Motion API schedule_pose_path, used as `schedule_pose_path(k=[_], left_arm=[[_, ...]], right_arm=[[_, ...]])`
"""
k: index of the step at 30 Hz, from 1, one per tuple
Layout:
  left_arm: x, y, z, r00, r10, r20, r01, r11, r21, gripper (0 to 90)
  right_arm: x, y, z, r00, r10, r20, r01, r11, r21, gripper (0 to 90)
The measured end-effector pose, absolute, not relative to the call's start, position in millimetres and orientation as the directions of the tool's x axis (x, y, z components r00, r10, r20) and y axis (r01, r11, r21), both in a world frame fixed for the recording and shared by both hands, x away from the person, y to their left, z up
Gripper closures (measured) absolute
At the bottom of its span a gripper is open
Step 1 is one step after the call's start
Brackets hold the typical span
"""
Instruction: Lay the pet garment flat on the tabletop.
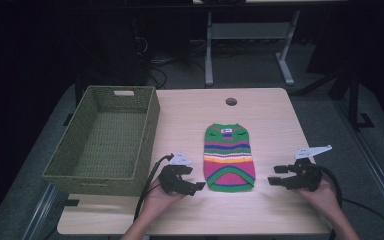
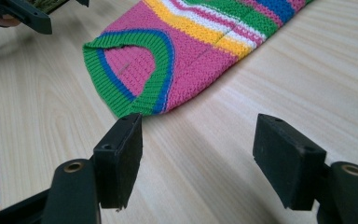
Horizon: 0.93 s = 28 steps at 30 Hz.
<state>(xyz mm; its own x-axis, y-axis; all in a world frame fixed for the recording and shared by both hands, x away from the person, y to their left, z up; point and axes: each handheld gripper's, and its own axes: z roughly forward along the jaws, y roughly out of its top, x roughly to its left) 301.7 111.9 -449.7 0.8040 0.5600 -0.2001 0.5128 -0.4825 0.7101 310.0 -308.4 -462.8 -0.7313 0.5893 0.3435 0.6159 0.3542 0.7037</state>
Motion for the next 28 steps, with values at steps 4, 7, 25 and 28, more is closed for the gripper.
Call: schedule_pose_path(k=[4, 7, 25, 28], left_arm=[[297.8, 114.5, -451.3, 0.799, 0.565, -0.204, 0.516, -0.471, 0.715, 24.4], [294.6, 117.1, -451.8, 0.797, 0.568, -0.205, 0.517, -0.468, 0.717, 24.2], [270.2, 126.4, -453.9, 0.807, 0.546, -0.223, 0.513, -0.463, 0.723, 22.6], [267.7, 127.7, -454.2, 0.810, 0.546, -0.217, 0.507, -0.464, 0.726, 22.6]], right_arm=[[304.7, -311.5, -465.9, -0.728, 0.595, 0.340, 0.616, 0.349, 0.706, 32.0], [300.5, -313.7, -467.1, -0.726, 0.598, 0.340, 0.614, 0.342, 0.711, 32.0], [267.2, -317.0, -467.6, -0.718, 0.624, 0.309, 0.592, 0.314, 0.742, 28.4], [257.0, -316.2, -465.7, -0.720, 0.618, 0.316, 0.582, 0.290, 0.759, 27.6]])
